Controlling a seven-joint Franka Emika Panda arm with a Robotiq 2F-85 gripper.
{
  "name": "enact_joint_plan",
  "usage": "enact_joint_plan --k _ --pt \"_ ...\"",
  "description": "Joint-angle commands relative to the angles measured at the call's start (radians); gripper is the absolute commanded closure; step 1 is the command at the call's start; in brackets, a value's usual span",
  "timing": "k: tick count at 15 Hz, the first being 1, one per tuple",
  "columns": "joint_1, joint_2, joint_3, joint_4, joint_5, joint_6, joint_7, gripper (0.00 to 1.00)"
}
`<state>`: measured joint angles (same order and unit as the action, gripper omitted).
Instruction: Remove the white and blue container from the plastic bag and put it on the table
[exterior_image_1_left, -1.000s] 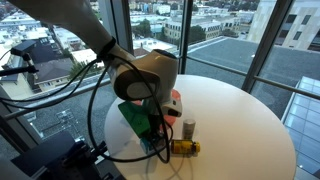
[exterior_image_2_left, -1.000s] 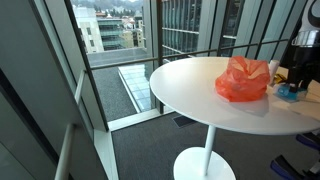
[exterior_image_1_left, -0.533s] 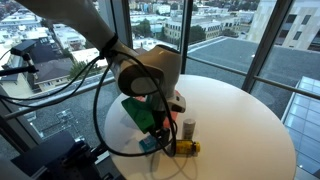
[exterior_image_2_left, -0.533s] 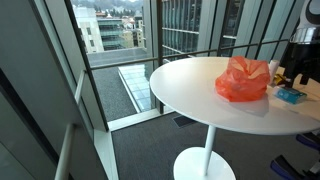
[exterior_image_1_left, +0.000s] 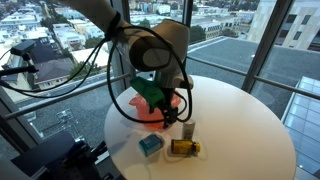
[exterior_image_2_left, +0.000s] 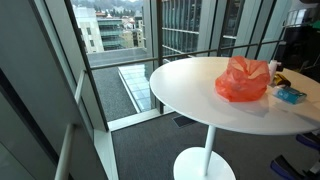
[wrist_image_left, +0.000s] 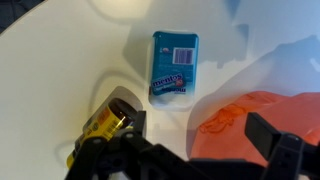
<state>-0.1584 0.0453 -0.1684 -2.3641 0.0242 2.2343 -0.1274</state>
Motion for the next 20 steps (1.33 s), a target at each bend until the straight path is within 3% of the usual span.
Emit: enact_joint_plan --k 1,11,20 --pt "0.028 0.0 0.03 0.089 -0.021 -0.096 0.074 0.0" --pt "0.108 -0.109 0.11 0.119 -0.047 -0.164 0.141 0.0" --pt "0.122 -0.199 0.133 0.137 -0.033 -0.26 0.118 0.0"
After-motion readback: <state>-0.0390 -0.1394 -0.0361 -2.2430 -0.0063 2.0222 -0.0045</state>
